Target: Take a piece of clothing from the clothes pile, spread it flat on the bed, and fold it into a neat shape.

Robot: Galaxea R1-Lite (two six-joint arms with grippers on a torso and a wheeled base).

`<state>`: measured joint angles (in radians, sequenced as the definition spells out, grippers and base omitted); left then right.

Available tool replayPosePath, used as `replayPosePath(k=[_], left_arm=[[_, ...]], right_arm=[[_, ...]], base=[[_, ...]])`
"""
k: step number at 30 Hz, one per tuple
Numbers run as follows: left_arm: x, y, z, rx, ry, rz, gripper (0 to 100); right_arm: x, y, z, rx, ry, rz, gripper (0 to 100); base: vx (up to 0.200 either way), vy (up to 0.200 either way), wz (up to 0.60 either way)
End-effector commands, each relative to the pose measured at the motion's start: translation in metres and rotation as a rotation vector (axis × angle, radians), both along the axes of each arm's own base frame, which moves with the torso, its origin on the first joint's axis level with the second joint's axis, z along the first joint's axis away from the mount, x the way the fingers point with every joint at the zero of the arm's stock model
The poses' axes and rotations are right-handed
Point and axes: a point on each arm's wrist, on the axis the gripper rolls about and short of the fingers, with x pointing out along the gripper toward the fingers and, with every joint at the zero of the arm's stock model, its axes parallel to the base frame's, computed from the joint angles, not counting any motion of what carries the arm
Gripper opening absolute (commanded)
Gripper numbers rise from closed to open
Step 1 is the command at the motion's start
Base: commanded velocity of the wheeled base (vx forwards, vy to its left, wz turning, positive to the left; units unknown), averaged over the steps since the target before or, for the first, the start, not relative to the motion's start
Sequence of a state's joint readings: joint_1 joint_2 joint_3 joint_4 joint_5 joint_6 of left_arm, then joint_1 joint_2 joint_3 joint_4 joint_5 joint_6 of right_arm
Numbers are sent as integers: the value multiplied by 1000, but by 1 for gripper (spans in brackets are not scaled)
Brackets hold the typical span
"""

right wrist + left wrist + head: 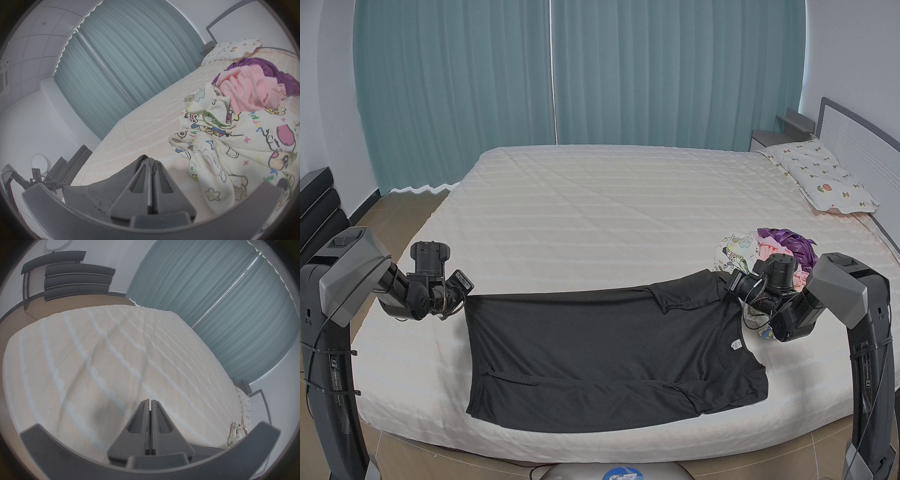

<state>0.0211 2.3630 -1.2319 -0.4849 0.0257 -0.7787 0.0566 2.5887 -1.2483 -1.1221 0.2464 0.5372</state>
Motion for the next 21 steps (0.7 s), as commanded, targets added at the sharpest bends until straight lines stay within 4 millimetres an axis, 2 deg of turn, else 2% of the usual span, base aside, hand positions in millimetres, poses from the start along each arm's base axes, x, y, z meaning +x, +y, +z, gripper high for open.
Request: replayPosePath(k=[1, 7, 10, 20, 21], left_arm=[[-14, 0, 4, 11, 20, -12, 0], [-27, -1, -2, 22, 67, -26, 0], [-34, -1, -2, 20, 64, -30, 0], [-70, -5, -34, 95, 131, -106, 0], [-76, -8, -39, 109, 147, -127, 0]], right_arm=[[-18, -2, 12, -8, -36, 1, 0], [-44, -7, -3, -73, -13, 24, 0], [-57, -8, -4, -77, 3, 43, 0], [-99, -12, -26, -178, 82, 106, 0], [-109, -13, -30, -189, 112, 136, 0]], base=[[0, 0, 0], [0, 0, 0], [0, 0, 0], [0, 0, 0], [0, 0, 0]])
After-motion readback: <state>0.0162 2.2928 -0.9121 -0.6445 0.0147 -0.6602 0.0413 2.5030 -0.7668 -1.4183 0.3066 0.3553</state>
